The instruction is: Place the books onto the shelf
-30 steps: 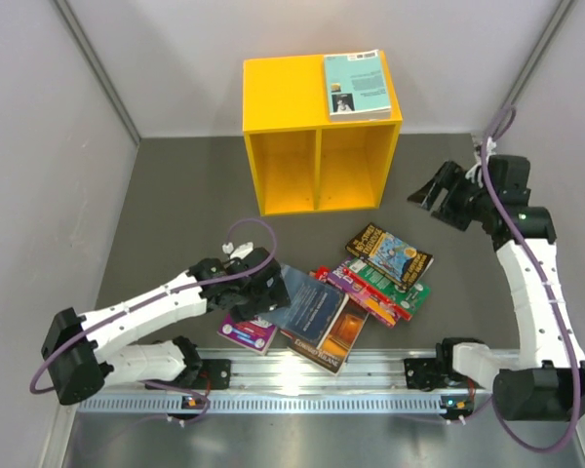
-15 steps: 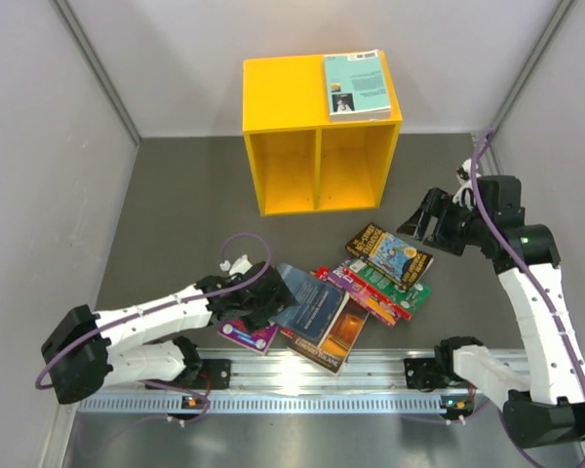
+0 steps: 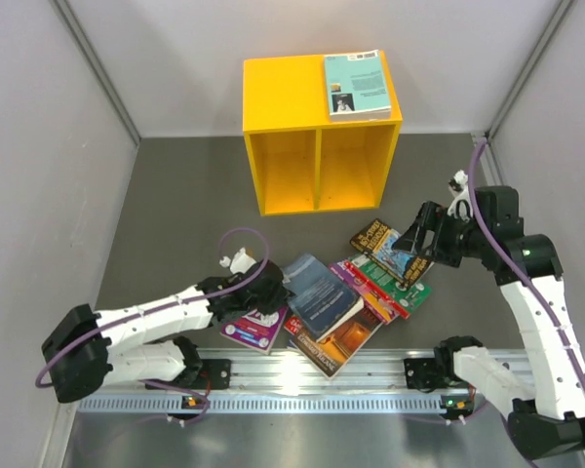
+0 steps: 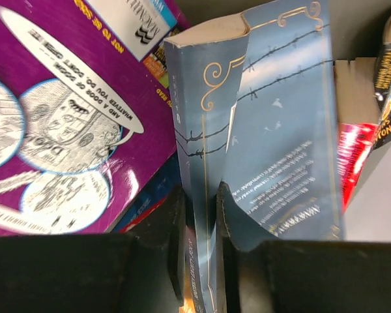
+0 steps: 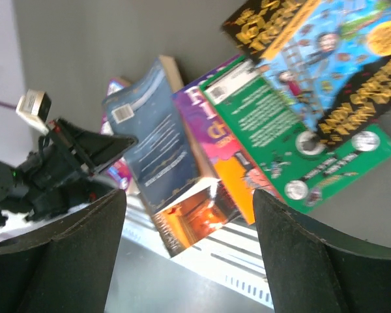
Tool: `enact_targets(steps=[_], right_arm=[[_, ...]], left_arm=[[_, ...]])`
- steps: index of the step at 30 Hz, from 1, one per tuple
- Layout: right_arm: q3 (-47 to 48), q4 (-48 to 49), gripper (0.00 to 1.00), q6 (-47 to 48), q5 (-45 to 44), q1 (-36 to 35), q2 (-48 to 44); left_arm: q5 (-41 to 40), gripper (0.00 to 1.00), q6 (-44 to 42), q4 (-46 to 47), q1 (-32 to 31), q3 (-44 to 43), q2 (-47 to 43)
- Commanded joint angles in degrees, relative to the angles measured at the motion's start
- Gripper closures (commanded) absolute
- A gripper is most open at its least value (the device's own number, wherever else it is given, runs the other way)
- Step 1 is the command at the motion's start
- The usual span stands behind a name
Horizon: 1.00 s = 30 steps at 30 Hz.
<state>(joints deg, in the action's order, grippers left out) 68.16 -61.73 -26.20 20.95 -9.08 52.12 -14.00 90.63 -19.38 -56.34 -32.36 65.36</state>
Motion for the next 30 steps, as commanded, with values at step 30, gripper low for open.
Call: enact_targets(steps=[30], right_arm=[[-12.9,54.1,0.00,-27.8,20.8,-25.6,11.2]], left_arm=[[4.2,1.00,-39.3,-17.7,0.6,-54.6,-9.7]])
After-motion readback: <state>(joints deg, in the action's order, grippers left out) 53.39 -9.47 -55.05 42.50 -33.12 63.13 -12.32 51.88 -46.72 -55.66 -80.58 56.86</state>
